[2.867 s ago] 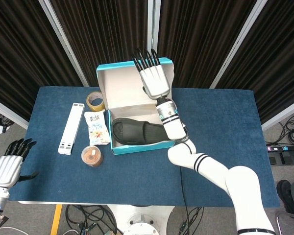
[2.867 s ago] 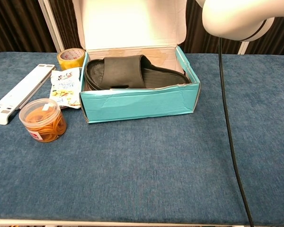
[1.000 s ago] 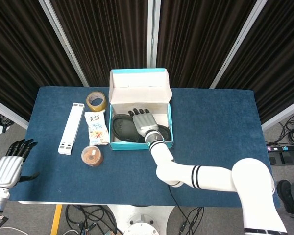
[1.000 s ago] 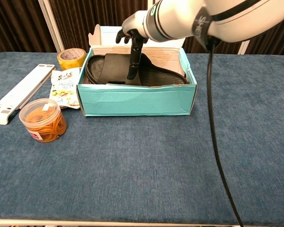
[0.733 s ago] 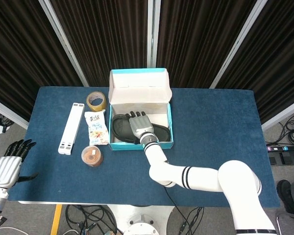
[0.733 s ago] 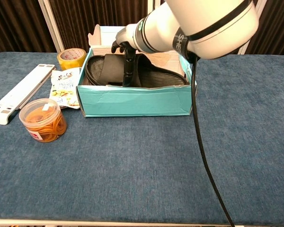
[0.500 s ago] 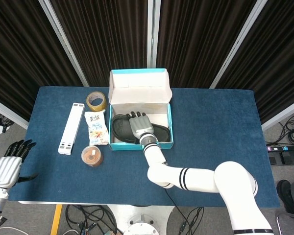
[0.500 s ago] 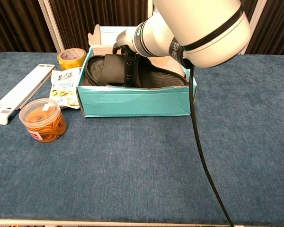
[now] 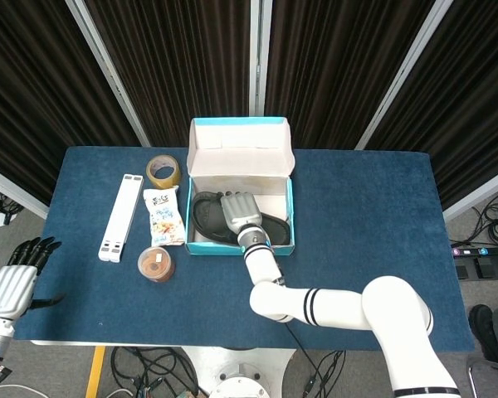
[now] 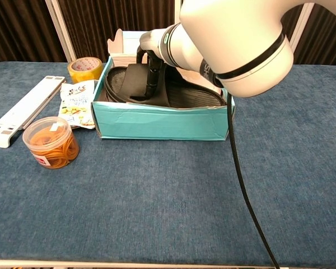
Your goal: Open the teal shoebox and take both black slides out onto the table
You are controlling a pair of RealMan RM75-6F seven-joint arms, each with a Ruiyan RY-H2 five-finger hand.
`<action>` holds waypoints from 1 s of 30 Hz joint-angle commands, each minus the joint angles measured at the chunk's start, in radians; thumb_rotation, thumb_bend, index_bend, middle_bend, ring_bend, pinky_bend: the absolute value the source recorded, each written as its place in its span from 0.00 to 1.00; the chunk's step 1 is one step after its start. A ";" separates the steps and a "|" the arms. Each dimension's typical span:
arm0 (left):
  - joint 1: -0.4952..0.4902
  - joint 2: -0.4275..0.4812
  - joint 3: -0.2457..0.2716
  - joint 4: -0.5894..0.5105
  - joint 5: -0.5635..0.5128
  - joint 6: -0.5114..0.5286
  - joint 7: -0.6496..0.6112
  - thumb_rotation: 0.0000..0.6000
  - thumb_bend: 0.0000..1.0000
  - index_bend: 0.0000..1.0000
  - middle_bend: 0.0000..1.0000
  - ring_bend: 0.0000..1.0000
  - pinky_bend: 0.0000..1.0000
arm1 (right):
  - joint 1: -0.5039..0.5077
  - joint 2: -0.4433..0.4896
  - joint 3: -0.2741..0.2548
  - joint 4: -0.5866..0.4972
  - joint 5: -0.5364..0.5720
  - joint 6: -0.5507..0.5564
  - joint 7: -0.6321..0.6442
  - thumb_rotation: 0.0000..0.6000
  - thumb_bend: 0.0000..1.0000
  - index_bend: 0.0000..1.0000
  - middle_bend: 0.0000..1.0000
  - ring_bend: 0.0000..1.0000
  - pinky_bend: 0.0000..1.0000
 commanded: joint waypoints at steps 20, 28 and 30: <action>-0.004 0.002 0.000 -0.006 0.003 -0.003 0.006 1.00 0.12 0.11 0.06 0.00 0.06 | -0.061 0.060 0.041 -0.098 -0.156 0.075 0.044 1.00 0.38 0.44 0.55 0.51 0.69; -0.006 0.004 0.001 -0.011 0.006 -0.006 0.011 1.00 0.12 0.11 0.06 0.00 0.06 | -0.088 0.141 0.081 -0.207 -0.206 0.123 0.069 1.00 0.40 0.44 0.55 0.51 0.69; -0.007 0.005 0.000 -0.012 0.006 -0.005 0.012 1.00 0.12 0.11 0.06 0.00 0.06 | -0.097 0.166 0.089 -0.241 -0.220 0.140 0.073 1.00 0.40 0.44 0.55 0.51 0.69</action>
